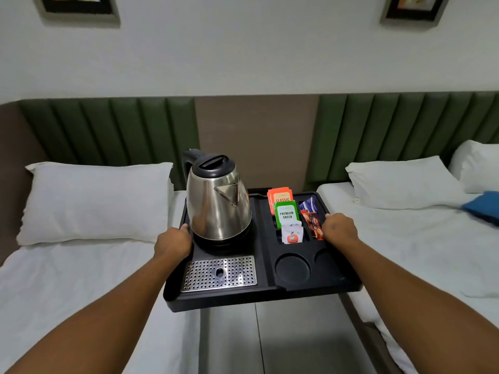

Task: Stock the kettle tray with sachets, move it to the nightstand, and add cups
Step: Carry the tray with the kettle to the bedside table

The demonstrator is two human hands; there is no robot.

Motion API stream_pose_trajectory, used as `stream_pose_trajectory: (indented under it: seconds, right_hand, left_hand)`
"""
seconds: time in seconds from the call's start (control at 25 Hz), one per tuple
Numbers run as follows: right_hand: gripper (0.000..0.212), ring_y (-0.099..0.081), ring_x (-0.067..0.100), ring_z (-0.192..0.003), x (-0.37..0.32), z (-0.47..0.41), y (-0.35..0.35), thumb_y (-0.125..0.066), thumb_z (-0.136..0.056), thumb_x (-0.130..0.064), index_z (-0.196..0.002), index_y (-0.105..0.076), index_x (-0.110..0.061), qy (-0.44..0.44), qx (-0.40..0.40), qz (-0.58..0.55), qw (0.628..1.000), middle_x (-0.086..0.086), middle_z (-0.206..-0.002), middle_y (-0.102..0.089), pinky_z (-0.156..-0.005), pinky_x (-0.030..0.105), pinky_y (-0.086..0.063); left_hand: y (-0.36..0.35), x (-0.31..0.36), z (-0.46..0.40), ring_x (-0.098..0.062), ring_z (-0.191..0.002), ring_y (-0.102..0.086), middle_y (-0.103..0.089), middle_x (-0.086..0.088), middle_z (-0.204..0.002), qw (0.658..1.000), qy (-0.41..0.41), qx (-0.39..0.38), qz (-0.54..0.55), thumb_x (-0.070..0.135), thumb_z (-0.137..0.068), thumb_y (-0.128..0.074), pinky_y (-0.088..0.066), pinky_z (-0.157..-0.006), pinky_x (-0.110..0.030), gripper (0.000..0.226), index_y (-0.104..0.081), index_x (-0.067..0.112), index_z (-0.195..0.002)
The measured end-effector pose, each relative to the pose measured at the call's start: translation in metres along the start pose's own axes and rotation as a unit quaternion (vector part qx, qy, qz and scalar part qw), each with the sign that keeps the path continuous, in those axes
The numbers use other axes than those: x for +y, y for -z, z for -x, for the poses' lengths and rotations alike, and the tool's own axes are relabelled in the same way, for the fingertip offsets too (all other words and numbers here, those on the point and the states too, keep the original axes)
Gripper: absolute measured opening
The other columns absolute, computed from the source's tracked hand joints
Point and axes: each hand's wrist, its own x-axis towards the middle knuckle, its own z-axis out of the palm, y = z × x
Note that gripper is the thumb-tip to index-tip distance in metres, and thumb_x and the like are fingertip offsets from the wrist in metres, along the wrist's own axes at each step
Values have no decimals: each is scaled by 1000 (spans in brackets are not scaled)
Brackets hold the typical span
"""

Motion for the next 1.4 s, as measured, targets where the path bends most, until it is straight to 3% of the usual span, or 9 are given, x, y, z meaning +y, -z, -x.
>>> stream_pose_trajectory:
  seconds: [0.24,0.32,0.4,0.56,0.68,0.84,0.96,1.24,1.4]
  right_hand:
    - [40,-57,37,-109,-48,-245,-135,-38,-98,-26,-110,-62,4,0,-78,27,997,23,-120,-62,-83,34,-42]
    - [41,-57,37,-110,-55,-324,-191,-39,-98,-26,-110,-62,5,-3,-109,35,993,24,-121,-61,-85,33,-42]
    - [41,-56,38,-110,-54,-398,-255,-40,-98,-27,-111,-61,6,-24,-137,35,990,26,-122,-59,-86,34,-43]
    - [33,-55,40,-108,-33,-511,-380,-41,-96,-17,-108,-60,7,-13,-182,73,980,27,-117,-60,-81,33,-41]
    - [28,-57,38,-102,-5,-577,-466,-43,-91,-11,-103,-63,5,10,-211,112,971,22,-109,-63,-75,33,-41]
    - [27,-59,33,-108,31,-620,-580,-43,-94,-12,-108,-63,-1,40,-254,193,947,18,-116,-63,-77,34,-45]
    - [25,-58,37,-100,47,-639,-624,-44,-89,-11,-96,-65,1,35,-261,188,946,20,-102,-64,-70,34,-37]
    - [28,-50,25,-72,35,-664,-653,-50,-91,-10,-64,-50,-3,19,-247,196,949,16,-81,-54,-65,33,-40]
    - [25,-52,24,-71,30,-671,-656,-54,-89,-8,-65,-50,-3,0,-236,182,955,15,-76,-54,-64,31,-43]
  left_hand:
    - [-117,84,-224,-43,-111,-58,-63,-26,-119,999,-2,-4,-52,37,-106,-18,-45,-93,-43,57,-59,2,-124]
    - [-169,98,-300,-44,-107,-59,-65,-29,-114,998,21,-2,-55,42,-106,-18,-45,-89,-43,64,-64,-2,-115]
    - [-230,104,-374,-46,-102,-60,-66,-31,-107,997,51,0,-58,45,-105,-22,-45,-85,-44,68,-66,-6,-101]
    - [-355,97,-494,-49,-93,-62,-66,-35,-95,997,13,-2,-73,36,-107,-24,-47,-83,-47,65,-64,-10,-85]
    - [-452,76,-566,-51,-94,-61,-64,-38,-98,996,6,-21,-86,34,-107,-25,-48,-87,-50,62,-63,-13,-91]
    - [-557,24,-628,-47,-93,-61,-65,-34,-96,993,-7,-18,-113,29,-107,-31,-44,-83,-45,54,-64,-9,-88]
    - [-595,1,-653,-47,-93,-62,-66,-32,-96,991,-21,-22,-131,24,-106,-36,-47,-83,-45,46,-65,-8,-90]
    - [-623,6,-693,-49,-94,-61,-66,-32,-101,986,-4,-19,-163,22,-106,-36,-38,-73,-41,40,-61,-7,-94]
    - [-629,10,-703,-46,-89,-62,-67,-29,-97,989,-3,3,-149,24,-106,-37,-33,-68,-36,38,-60,-4,-94]
